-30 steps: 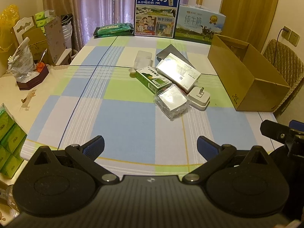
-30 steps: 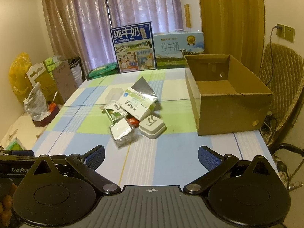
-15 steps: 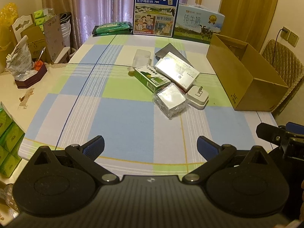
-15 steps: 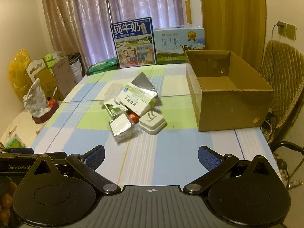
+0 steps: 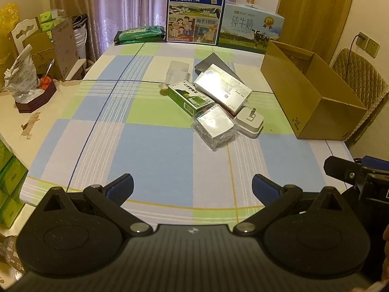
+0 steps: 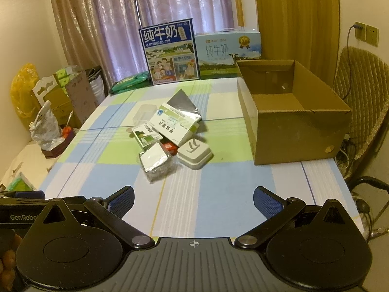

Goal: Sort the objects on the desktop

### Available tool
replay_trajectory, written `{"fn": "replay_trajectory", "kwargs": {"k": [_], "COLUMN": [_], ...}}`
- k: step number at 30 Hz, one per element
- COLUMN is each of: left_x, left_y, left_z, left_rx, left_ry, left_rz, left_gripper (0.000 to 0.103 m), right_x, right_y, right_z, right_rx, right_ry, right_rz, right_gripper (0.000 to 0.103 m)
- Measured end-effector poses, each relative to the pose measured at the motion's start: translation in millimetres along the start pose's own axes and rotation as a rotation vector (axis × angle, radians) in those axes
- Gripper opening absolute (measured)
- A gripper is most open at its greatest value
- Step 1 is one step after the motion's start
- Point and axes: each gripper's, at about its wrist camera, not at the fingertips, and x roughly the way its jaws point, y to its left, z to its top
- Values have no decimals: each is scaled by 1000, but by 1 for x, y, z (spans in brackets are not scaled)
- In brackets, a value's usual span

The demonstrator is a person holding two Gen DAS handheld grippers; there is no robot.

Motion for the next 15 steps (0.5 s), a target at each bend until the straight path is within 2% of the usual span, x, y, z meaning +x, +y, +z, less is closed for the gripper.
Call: {"fn": "replay_trajectory", "kwargs": {"k": [15], "left_x": [2], "left_y": [1], "left_z": [-1], "left_rx": [-14], "left_ry": [1], "left_rz": [-20], "left_gripper": [102], "right_x": [3], "right_y": [0], "right_z": [-1], "right_rx": [-7], "right_ry": [12], "right_rz": [-5], "right_gripper": [101]}}
